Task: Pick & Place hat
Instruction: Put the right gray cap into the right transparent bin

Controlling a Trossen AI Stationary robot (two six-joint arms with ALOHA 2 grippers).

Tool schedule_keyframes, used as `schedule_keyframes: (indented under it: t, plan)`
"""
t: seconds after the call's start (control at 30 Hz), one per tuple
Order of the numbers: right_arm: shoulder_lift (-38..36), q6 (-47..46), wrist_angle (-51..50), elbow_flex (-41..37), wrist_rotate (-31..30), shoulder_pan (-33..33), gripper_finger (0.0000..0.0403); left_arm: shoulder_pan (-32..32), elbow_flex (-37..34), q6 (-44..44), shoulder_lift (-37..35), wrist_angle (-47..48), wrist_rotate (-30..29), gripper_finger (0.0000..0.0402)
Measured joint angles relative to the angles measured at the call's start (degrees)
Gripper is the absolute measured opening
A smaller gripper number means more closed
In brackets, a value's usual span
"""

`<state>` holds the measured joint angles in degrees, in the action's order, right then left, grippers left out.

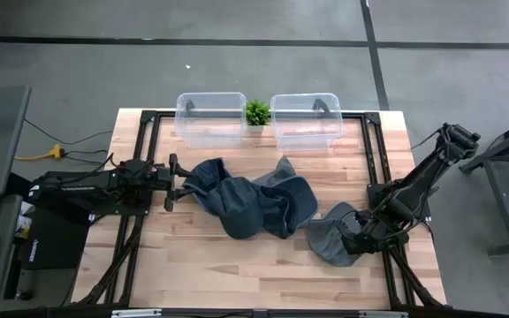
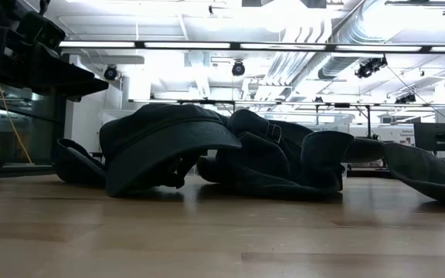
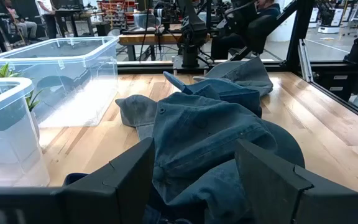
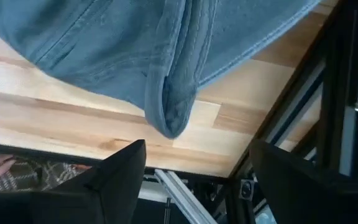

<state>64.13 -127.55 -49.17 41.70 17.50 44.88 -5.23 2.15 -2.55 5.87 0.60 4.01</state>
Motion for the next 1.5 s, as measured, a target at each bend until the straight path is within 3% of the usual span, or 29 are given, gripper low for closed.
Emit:
schedule_keyframes:
  t: [0.33,0.63,0.77,1.0,1.5]
  plan:
    - [0.40,1.98,5.55,-3.85,-5.80,-3.11,0.0299,0.00,0.00,0.00,0.01,0.00,0.00,0.0221]
    - [1.19,0.50,7.15,-6.32,-3.13,-3.65,0.0299,0.00,0.00,0.00,0.00,0.00,0.00,0.0221]
    - [1.19,-1.21,7.09,-6.28,0.93,-3.65,0.0299,0.01,0.00,-0.01,0.00,0.00,0.00,0.0221]
    - [1.19,-0.93,6.84,-6.28,-3.72,-4.18,0.0299,0.00,0.00,0.00,0.02,0.00,0.00,0.0221]
    - [9.75,-0.71,7.09,-6.26,-3.26,-4.96,0.0299,0.00,0.00,-0.01,0.00,0.00,0.00,0.0221]
